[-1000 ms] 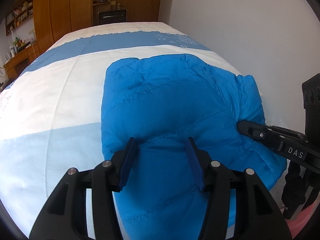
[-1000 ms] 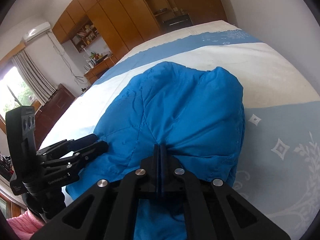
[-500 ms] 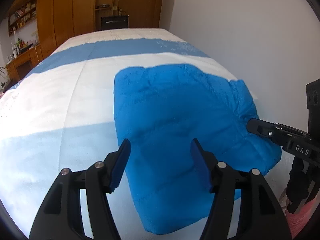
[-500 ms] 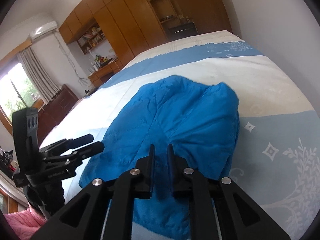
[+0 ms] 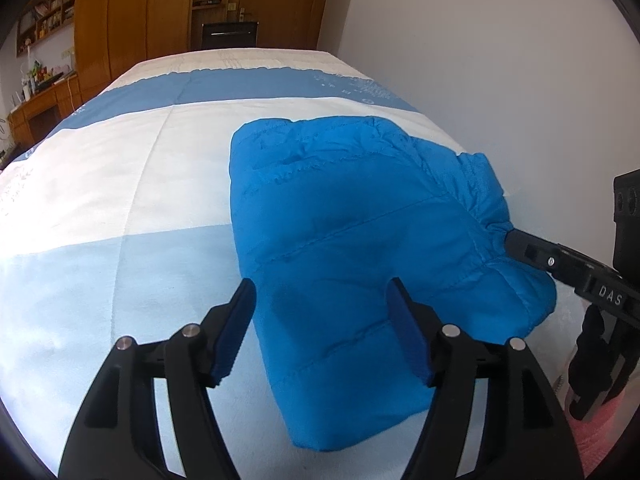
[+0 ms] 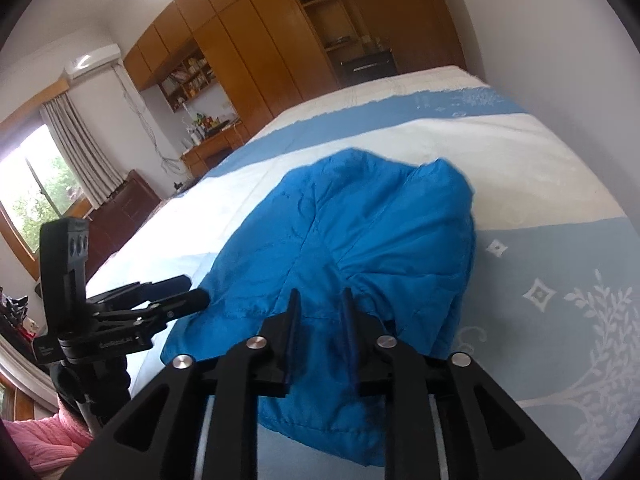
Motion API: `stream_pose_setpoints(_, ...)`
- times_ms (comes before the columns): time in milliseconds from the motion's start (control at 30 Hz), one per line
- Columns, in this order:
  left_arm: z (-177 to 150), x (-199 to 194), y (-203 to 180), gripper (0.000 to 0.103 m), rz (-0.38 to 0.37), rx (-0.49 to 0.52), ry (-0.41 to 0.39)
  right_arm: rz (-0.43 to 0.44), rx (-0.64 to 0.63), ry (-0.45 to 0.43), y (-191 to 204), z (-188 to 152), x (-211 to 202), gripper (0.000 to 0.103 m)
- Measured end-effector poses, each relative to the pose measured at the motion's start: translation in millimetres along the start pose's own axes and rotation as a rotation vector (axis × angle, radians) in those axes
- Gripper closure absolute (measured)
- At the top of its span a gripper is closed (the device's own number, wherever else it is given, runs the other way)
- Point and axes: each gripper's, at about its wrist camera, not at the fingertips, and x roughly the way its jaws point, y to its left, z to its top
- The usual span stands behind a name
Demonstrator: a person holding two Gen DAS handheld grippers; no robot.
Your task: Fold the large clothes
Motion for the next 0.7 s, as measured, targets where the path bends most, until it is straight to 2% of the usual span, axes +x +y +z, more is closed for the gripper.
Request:
stream_pose_setpoints(33, 0.2, -3.4, 1.2, 0.032, 0.002, 0.001, -0.007, 0.004, 0.006, -0.007, -2.1, 1.4, -3.0, 0.073)
stream_pose_setpoints(167, 2.1, -15.4, 3.3, 0.023, 0.009, 0.008, -0.037, -0.009, 0.036, -0.029, -11.1, 6.8, -17.3, 0.042)
stream_pose_setpoints(267, 4.6, -22.9, 7.5, 0.018, 0.001, 0.009, -0.054, -0.01, 0.066, -0.02, -23.7, 10.7, -21.2, 0.031)
stream_pose_setpoints(367, 7.5, -26.1, 12.4, 0.015, 0.0, 0.011, -0.063, 0.043, 0.121, 0.004, -41.8, 12.2, -18.2, 0.022)
stream_pose_setpoints(467, 8.9, -25.7, 18.0, 0.013, -0.015, 0.007, -0.059, 0.136, 0.191, 0.054, -60.0, 9.7, -6.1, 0.018)
stream_pose_setpoints(700, 11.6, -5.1, 29.4, 0.012, -0.059, -0.004, 0.0, 0.253, 0.318, 0.137, -89.8, 2.7, 25.0, 0.015)
